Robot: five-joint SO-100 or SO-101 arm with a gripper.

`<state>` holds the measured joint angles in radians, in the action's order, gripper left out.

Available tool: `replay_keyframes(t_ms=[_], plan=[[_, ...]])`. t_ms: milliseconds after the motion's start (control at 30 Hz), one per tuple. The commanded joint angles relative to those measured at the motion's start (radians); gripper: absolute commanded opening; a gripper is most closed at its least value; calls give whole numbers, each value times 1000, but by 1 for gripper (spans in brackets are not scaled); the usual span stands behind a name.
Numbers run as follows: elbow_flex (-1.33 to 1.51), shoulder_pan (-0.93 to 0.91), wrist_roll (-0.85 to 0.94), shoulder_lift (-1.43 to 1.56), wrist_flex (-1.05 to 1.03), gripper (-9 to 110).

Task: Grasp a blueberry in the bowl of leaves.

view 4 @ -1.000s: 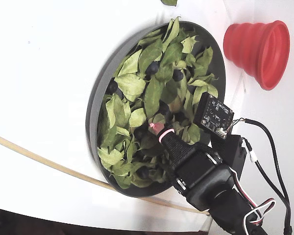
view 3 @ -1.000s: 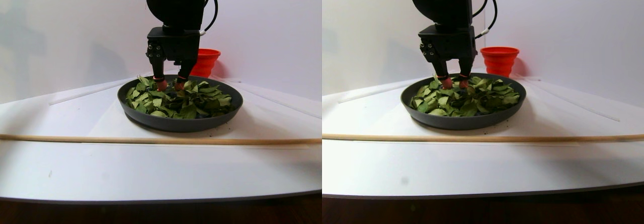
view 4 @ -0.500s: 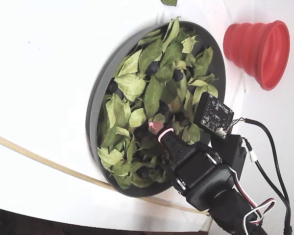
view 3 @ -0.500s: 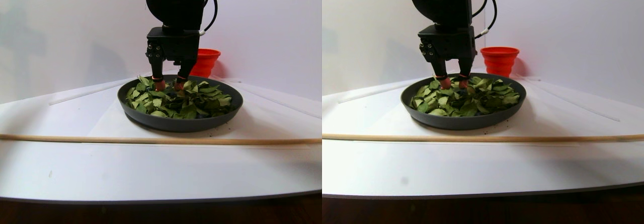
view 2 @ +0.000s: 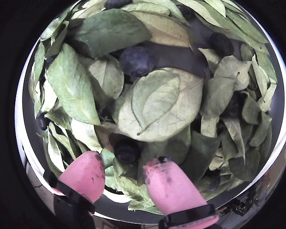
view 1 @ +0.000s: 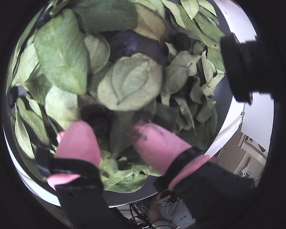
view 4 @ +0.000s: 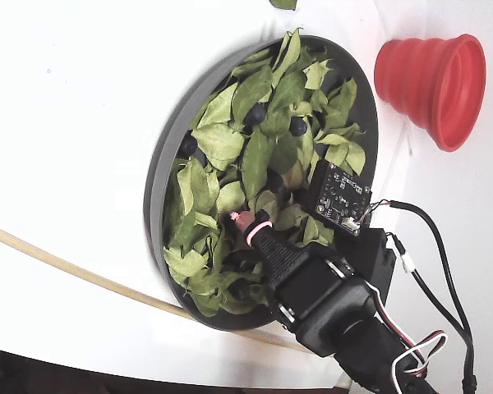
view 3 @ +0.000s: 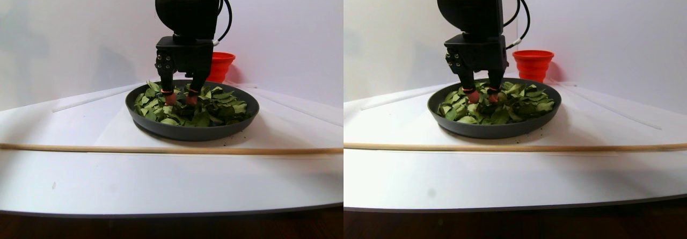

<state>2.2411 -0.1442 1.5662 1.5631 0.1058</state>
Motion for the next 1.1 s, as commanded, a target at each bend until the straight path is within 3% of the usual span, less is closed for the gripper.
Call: replay_keyframes(t_ms=[0, 1067], plan=[[-20, 0, -12, 6, 12, 17], [-72, 14, -49, -80, 71, 18]])
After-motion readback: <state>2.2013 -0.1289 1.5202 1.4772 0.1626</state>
